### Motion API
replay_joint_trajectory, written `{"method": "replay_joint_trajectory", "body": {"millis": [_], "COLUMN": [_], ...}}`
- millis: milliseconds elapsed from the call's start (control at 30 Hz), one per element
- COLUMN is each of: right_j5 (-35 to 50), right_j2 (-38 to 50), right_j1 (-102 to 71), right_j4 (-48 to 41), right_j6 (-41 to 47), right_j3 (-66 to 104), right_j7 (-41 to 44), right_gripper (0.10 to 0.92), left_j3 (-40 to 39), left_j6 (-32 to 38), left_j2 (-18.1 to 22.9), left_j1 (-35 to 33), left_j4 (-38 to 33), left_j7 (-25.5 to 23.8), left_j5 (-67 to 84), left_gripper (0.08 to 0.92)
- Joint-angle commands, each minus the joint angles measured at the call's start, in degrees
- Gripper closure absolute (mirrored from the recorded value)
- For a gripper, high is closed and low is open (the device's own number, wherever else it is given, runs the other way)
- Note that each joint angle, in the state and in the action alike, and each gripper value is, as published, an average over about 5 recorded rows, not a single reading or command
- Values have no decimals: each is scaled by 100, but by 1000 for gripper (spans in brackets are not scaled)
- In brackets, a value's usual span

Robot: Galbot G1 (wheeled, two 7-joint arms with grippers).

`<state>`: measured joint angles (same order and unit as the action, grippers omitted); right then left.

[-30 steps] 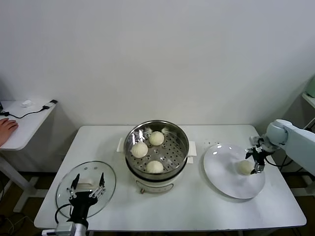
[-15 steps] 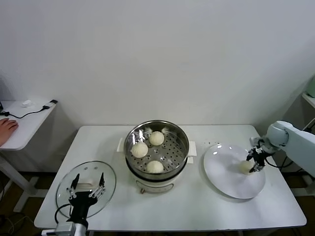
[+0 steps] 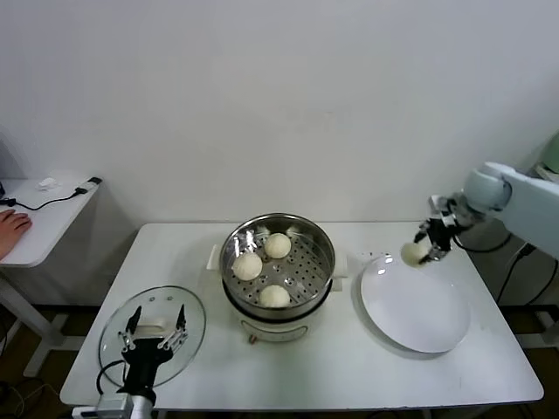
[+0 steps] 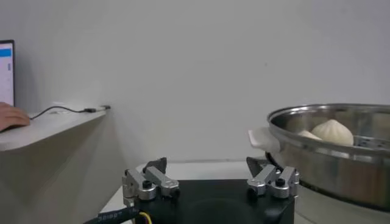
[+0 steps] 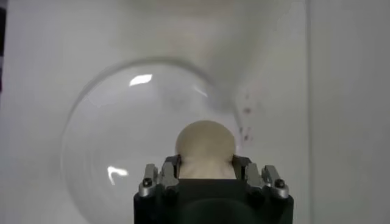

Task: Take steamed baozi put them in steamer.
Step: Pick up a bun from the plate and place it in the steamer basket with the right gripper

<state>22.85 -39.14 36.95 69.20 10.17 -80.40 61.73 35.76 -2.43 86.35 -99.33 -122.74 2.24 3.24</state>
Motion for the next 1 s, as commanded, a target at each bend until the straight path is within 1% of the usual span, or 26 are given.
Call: {"method": "replay_joint_trajectory", "body": {"millis": [33, 133, 267, 567, 1000], "right_j5": [2523, 2831, 2927, 2665, 2030], "right_j2": [-1129, -1403, -1724, -2341, -2323], "right_j1": [2437, 2333, 1944, 1076, 308], "right_j4": [972, 1284, 1485, 1170, 1158], "right_j6": [553, 741, 957, 1378, 1649], "right_j3": [-1227, -1306, -1416, -1317, -1232], "right_j7": [-64, -240, -577, -1244, -1639], "right_gripper": [440, 440, 440, 440, 440], "left_j3": [5, 12, 7, 28, -9], "left_j6": [-4, 0, -4, -2, -38], "left_j2": [-60, -61, -38, 7, 4], "left_j1": [-22, -27, -31, -29, -21], "left_j4": [-57, -72, -95, -97, -98], "left_j7": [-8, -6, -7, 0, -7], "left_j5": [23, 29, 29, 31, 31], "left_gripper": [177, 177, 177, 177, 177]}}
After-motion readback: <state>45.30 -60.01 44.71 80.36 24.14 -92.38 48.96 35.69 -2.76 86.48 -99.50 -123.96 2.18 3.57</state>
